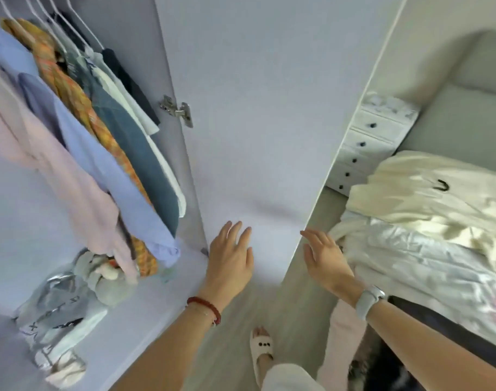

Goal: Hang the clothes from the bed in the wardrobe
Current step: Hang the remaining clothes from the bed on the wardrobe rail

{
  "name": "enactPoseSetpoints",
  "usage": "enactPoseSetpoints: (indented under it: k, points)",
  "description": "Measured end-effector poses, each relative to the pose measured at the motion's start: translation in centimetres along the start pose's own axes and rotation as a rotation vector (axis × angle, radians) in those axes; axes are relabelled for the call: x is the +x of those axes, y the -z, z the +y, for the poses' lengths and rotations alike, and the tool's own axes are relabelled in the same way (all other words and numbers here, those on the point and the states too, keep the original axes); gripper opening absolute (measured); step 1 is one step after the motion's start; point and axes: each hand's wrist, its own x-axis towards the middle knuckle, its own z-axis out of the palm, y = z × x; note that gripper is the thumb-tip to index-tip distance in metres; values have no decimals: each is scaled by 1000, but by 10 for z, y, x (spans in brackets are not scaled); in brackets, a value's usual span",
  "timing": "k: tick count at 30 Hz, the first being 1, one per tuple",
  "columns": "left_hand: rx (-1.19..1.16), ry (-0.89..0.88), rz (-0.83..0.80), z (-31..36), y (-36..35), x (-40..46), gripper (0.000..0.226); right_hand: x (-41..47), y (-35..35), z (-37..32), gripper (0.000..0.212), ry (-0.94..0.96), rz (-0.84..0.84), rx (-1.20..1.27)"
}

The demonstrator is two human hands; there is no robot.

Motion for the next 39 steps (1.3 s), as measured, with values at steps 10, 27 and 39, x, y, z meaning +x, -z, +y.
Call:
enactPoseSetpoints:
  k: [10, 27, 39]
  points:
    - [-172, -571, -353, 202, -116, 89, 42, -107, 71, 194, 38, -665, 167, 73]
    - [17, -939, -973, 516, -387, 135, 52, -216, 112, 536, 42, -1522, 344, 357]
    - [190, -902, -1318, 529, -483, 106, 55, -261, 97, 637, 50, -1886, 337, 421]
